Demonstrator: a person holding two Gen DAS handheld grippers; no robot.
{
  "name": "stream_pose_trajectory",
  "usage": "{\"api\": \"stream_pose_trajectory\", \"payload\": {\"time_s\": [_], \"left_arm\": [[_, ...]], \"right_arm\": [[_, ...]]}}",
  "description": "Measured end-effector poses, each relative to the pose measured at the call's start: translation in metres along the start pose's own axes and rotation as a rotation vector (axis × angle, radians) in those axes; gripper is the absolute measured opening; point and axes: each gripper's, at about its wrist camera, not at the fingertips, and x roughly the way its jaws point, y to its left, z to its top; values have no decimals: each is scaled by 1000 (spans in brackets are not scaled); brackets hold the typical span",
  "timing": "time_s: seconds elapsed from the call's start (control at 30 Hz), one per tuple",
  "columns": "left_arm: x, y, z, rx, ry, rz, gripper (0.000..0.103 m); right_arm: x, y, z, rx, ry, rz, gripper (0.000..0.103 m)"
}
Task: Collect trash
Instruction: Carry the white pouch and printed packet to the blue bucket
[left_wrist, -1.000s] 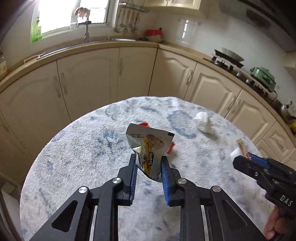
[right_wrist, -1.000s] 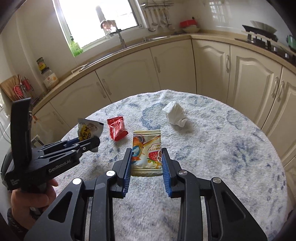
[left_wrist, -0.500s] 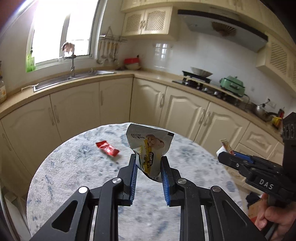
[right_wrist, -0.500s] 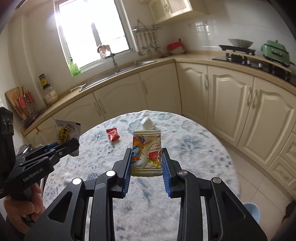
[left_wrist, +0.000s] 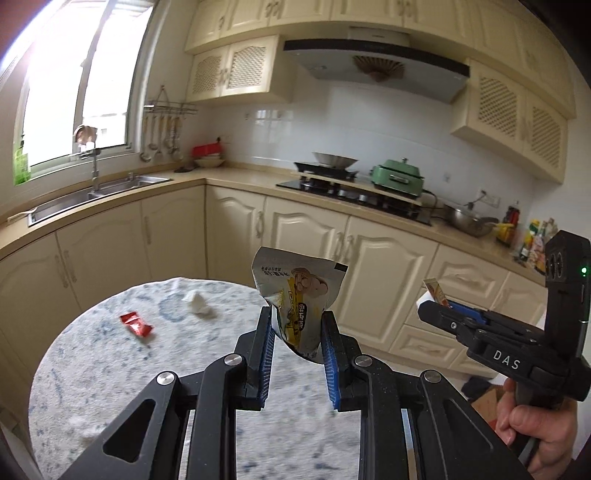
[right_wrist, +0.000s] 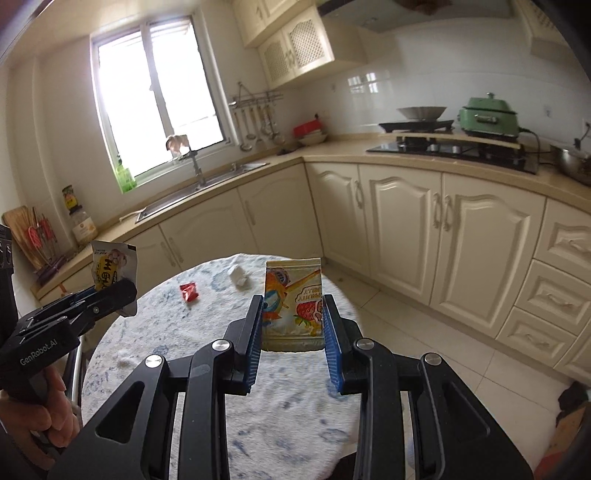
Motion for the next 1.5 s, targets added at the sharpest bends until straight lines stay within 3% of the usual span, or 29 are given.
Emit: {"api": "stream_pose_trajectory", "payload": {"time_s": [0.33,0.67,1.0,1.4,1.47,1.5], "left_arm": [[40,-89,0,108,74,-162,20],[119,-188,-29,202,279,-311,20],[235,-257,-61,260,543,-347,20],[413,-307,-71,286,816,-304,23],[438,-320,-68,304,828,-278,32],[445,-324,-67,307,827,-266,38]], "right_arm": [[-42,-93,-21,112,-11,-150,30],[-50,-204,-70,270,60,-302,30],[-14,-295,-130,438,194,-354,30],[39,-365,-184,602,310,-339,32],[42,-372,-190,629,312,-340,40],[41,-374,-193,641,313,-344,50]]}}
